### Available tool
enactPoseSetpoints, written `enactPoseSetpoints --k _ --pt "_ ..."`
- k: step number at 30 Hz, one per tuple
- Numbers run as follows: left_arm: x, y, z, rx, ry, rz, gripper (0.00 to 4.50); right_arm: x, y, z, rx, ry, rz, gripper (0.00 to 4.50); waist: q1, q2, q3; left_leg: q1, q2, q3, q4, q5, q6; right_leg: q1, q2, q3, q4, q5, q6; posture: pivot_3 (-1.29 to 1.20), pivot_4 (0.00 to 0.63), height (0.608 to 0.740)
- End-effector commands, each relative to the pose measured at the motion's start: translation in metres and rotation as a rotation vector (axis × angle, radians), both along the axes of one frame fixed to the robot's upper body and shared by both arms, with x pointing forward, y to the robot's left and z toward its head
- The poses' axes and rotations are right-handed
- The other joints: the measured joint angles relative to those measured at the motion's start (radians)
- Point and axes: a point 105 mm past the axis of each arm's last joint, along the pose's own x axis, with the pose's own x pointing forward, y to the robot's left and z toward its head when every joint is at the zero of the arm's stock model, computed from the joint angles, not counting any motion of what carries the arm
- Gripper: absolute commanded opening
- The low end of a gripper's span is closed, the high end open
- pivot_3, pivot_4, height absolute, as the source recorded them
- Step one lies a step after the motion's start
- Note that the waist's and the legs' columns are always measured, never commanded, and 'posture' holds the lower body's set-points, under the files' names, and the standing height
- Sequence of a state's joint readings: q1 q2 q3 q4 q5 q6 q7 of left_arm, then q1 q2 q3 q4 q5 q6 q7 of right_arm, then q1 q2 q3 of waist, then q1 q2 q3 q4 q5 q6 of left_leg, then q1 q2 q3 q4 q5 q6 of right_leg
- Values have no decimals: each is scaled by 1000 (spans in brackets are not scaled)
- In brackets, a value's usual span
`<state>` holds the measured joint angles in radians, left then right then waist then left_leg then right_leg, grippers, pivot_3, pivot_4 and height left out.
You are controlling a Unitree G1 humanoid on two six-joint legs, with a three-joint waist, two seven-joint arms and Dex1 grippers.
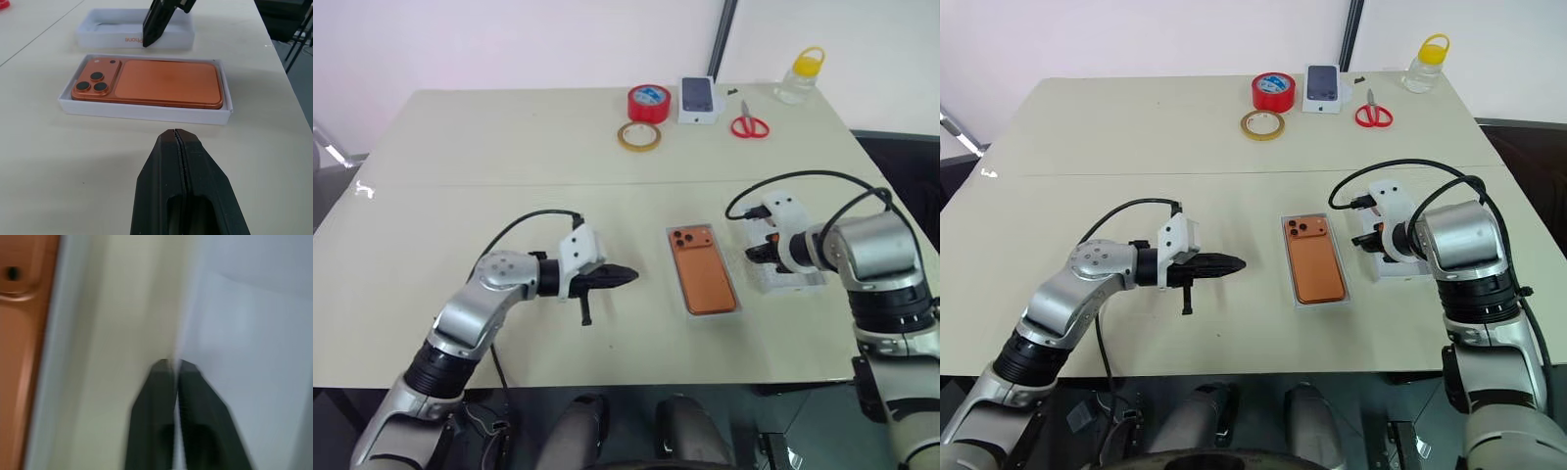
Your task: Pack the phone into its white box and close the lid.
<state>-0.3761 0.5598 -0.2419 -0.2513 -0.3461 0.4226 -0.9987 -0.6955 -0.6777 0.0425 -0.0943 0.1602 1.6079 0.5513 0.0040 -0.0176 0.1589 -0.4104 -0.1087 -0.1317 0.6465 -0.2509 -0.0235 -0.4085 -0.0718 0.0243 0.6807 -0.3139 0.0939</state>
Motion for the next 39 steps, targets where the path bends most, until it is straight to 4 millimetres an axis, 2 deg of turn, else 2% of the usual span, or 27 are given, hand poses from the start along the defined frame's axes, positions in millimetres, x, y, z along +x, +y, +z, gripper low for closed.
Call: enactPoseSetpoints --k 1,5,7,9,11,13,18,21,26,30,32,34,39 --pt "0 0 8 -24 -44 7 0 6 1 17 29 -65 -16 24 -1 0 0 0 0 0 0 0 0 0 0 0 0 0 0 0 150 740" --pt "10 12 10 -51 -52 100 0 15 7 49 119 -186 -20 24 -11 0 0 0 0 0 0 0 0 0 0 0 0 0 0 0 150 740" --pt "19 22 15 -92 -47 173 0 21 20 70 284 -252 7 24 -20 1 1 0 0 0 0 0 0 -1 0 0 1 0 0 0 150 740" --pt "27 32 20 -123 -50 239 0 23 40 87 438 -291 81 24 -23 2 1 0 1 0 -1 0 0 -1 1 0 2 0 0 0 150 740" --pt "42 49 21 -129 -65 340 0 8 89 104 670 -268 336 24 -23 2 1 1 1 0 -1 0 0 -1 1 0 2 0 0 0 150 740" --pt "51 60 22 -122 -82 402 0 -6 114 111 778 -230 465 24 -24 2 1 1 1 0 -1 0 0 0 1 0 2 0 0 0 150 740" --pt "59 73 31 -158 -96 463 0 -30 148 101 974 -60 533 24 -15 2 1 0 1 0 0 0 0 1 0 0 1 0 0 0 150 740" --pt "56 75 29 -140 -100 459 0 -47 166 79 1052 28 474 24 -20 1 1 0 1 0 1 0 1 1 0 -1 0 0 0 0 150 740" --pt "53 64 31 -153 -102 429 0 -59 177 48 1094 56 339 24 -34 2 1 0 1 0 1 -2 5 0 0 0 2 0 0 0 150 740" --pt "51 49 31 -163 -93 386 0 -59 175 27 1101 77 179 24 -42 2 1 1 1 0 1 -3 7 1 1 0 2 0 0 0 150 740" --pt "47 34 29 -159 -78 334 0 -54 162 17 1063 84 92 587 -42 2 1 1 1 0 1 -3 7 1 1 0 2 0 0 0 150 740" --pt "45 20 24 -151 -60 293 0 -48 155 21 1042 57 74 1365 -42 3 0 1 1 0 1 -3 7 1 1 0 2 0 0 0 150 740" --pt "49 -3 15 -147 -14 264 0 -42 136 42 893 -13 182 3949 -42 3 1 1 1 0 1 -3 7 1 1 0 2 0 0 0 150 740"
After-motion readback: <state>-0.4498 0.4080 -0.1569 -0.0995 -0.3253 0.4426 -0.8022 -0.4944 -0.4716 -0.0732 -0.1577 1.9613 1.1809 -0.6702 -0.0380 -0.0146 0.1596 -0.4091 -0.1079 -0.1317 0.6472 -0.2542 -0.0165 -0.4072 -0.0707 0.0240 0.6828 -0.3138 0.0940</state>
